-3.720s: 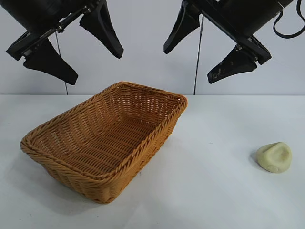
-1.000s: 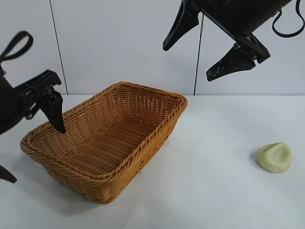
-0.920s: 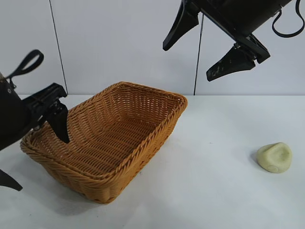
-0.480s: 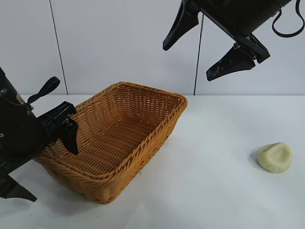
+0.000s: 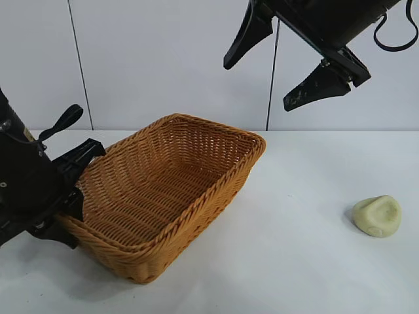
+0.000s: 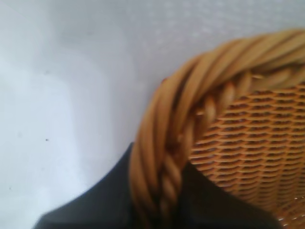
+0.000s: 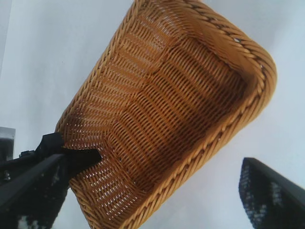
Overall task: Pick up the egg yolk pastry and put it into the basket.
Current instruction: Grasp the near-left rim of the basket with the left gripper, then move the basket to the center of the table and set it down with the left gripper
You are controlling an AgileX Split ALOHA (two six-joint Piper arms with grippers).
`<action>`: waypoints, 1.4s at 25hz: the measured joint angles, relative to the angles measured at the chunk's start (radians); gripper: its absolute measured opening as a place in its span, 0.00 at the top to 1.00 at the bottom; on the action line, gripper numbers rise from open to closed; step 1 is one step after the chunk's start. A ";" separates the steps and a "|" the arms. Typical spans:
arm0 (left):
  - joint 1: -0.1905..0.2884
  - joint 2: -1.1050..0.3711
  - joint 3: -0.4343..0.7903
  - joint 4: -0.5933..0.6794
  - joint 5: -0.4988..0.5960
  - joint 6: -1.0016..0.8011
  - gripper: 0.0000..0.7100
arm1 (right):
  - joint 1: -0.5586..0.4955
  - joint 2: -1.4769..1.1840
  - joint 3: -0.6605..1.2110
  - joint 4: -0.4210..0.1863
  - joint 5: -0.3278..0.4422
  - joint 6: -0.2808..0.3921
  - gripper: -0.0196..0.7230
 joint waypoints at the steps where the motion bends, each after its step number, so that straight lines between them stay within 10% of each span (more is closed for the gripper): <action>1: 0.003 -0.007 -0.008 -0.001 0.020 0.022 0.88 | 0.000 0.000 0.000 0.000 0.000 0.000 0.04; 10: 0.156 -0.003 -0.265 -0.165 0.310 0.675 0.88 | 0.000 0.000 0.000 0.000 0.000 0.000 0.04; 16: 0.174 0.148 -0.515 -0.294 0.516 1.087 0.88 | 0.000 0.000 0.000 0.000 0.000 0.000 0.04; 35: 0.177 0.403 -0.671 -0.272 0.565 1.242 0.88 | 0.000 0.000 0.000 0.000 0.001 0.000 0.04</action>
